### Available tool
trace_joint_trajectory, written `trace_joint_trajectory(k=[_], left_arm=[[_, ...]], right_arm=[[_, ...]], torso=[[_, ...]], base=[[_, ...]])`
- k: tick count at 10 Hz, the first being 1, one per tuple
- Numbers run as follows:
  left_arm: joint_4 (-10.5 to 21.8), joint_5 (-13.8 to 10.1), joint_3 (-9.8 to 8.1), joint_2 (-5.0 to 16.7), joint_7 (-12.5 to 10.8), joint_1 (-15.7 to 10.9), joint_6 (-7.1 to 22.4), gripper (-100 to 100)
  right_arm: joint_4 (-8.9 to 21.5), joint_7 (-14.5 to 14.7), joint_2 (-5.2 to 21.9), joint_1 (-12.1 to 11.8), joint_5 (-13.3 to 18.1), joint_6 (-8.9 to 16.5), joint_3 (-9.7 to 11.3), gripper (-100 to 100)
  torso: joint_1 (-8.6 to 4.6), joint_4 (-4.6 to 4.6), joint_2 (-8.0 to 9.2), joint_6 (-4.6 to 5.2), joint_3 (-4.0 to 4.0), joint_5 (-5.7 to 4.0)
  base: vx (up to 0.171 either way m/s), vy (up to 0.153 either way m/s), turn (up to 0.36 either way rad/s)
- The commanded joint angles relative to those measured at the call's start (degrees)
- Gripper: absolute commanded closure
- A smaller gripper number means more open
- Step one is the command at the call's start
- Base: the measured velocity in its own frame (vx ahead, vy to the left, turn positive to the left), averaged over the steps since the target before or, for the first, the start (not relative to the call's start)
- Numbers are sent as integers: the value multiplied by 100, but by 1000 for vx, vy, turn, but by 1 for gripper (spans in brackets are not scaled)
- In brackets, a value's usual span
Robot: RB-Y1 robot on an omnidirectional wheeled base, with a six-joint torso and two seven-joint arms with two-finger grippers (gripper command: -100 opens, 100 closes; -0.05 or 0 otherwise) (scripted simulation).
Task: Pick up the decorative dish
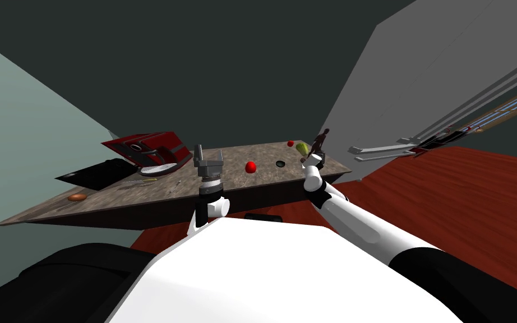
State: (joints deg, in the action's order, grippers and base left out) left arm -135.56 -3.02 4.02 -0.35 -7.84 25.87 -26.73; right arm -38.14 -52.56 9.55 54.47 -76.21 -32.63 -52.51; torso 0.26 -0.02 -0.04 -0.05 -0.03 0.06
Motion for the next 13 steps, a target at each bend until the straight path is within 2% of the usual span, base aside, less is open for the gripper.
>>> trace_joint_trajectory(k=[1, 3, 4, 6, 7, 10, 11, 12, 13], left_arm=[[0, 0, 0, 0, 0, 0, 0, 0], [0, 0, 0, 0, 0, 0, 0, 0], [0, 0, 0, 0, 0, 0, 0, 0], [0, 0, 0, 0, 0, 0, 0, 0], [0, 0, 0, 0, 0, 0, 0, 0], [0, 0, 0, 0, 0, 0, 0, 0], [0, 0, 0, 0, 0, 0, 0, 0], [0, 0, 0, 0, 0, 0, 0, 0], [0, 0, 0, 0, 0, 0, 0, 0]], right_arm=[[143, -112, 30, 88, -27, -195, -36, -100], [279, -136, -10, 316, -296, -544, -368, -100], [279, -136, -10, 316, -296, -629, -368, -100], [419, -152, -67, 531, -549, -994, -692, -100], [419, -152, -67, 531, -549, -1050, -692, -100], [632, -157, -170, 815, -888, -1589, -1155, -100], [632, -157, -170, 815, -888, -1646, -1155, -100], [703, -155, -207, 899, -988, -1833, -1302, -100], [703, -155, -207, 899, -988, -1833, -1302, -100]], torso=[[0, 0, 0, 0, 0, 0], [1, -1, -1, -1, -1, 0], [6, 0, -1, -2, 0, 1], [0, -1, -1, 0, -1, 0], [3, -1, -3, -1, -2, 1], [4, -1, -4, -1, -2, 1], [8, -2, -5, -1, -3, 2], [2, -2, -4, 2, -3, 1], [-1, -2, -5, -1, -3, 0]], base=[[-1, 23, 20], [-5, 35, 55], [-4, 26, 23], [1, 30, 62], [2, 24, 28], [5, 37, 85], [8, 30, 27], [8, 21, 76], [8, 11, 38]])
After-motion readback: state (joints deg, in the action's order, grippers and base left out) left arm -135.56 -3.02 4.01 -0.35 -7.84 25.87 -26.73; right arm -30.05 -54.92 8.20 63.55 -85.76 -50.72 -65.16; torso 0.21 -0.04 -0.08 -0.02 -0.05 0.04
